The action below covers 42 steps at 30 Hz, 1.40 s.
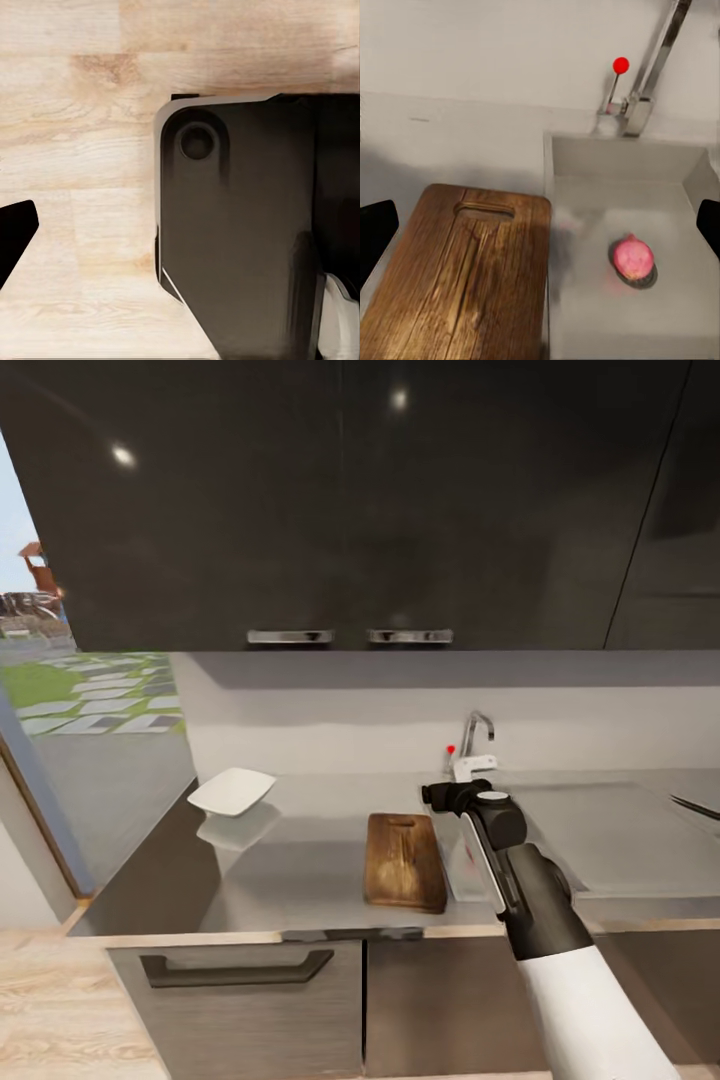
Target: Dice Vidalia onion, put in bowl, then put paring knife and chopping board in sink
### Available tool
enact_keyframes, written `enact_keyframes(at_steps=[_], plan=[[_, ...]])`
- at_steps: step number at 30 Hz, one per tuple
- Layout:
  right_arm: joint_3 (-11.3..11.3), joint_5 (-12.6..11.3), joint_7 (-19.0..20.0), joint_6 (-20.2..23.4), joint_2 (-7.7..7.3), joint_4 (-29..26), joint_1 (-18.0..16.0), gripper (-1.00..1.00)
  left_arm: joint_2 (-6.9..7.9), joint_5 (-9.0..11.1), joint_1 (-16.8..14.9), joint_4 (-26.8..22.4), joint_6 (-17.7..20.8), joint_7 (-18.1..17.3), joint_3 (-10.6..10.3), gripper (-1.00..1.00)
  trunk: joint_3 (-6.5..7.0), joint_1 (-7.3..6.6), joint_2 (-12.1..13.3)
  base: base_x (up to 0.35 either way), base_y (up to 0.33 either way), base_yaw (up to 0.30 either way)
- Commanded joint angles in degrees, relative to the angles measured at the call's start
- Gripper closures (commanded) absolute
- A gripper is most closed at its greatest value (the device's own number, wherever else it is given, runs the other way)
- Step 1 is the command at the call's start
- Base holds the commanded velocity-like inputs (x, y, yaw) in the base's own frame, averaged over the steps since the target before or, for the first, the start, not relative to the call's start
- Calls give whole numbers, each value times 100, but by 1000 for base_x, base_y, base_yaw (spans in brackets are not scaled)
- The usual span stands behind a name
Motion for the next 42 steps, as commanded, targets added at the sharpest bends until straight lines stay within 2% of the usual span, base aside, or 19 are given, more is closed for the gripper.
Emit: enact_keyframes(at_steps=[1,7,10,14,18,19,23,27,31,34,35,36,38,42], plan=[[25,-1,0,27,0,7,-2,-100,0,2,1,43,-16,1,-2,-100,-1,5,-3,324,0,0],[159,8,335,28,-5,128,-2,-100,10,2,1,400,-27,2,-2,-100,-1,5,-3,308,0,0],[185,14,493,28,-89,200,-2,-100,7,2,1,614,-28,2,-2,-100,-1,5,-3,139,0,0],[272,16,689,28,-195,219,-2,-100,6,2,1,683,-29,2,-2,-100,-1,5,-3,46,0,0],[399,20,1000,34,-245,226,-2,-100,5,2,1,710,-28,2,-2,-100,-1,5,-3,12,0,0],[440,19,1150,36,-306,228,-2,-100,-2,2,1,717,-27,2,-2,-100,-1,5,-3,53,-19,0],[453,17,1232,36,-365,229,-3,-100,3,3,1,722,-25,2,-2,-100,-1,5,-3,111,-88,0],[458,17,1726,42,-398,229,-3,-100,12,9,1,728,-24,2,-2,-100,-1,5,-3,200,-199,0],[488,22,1878,57,-429,229,-2,-100,18,11,1,728,-22,2,-2,-100,-1,5,-3,225,-229,0],[664,24,1908,61,-437,229,-2,-100,21,11,1,728,-19,6,-2,-100,-1,5,-3,230,-236,0],[866,25,1915,62,-443,229,-2,-100,22,11,1,728,-19,8,-2,-100,-1,5,-3,231,-241,0],[950,25,1916,62,-453,229,-2,-100,22,11,1,728,-18,9,-2,-100,-1,5,-3,232,-242,0],[1062,22,1918,63,-488,229,-2,-100,22,11,1,728,-18,8,-2,-100,-1,5,-3,229,-242,0],[1105,19,1927,63,-509,229,-2,-100,22,15,1,728,-18,6,-2,-100,-1,5,-3,204,-221,0]])
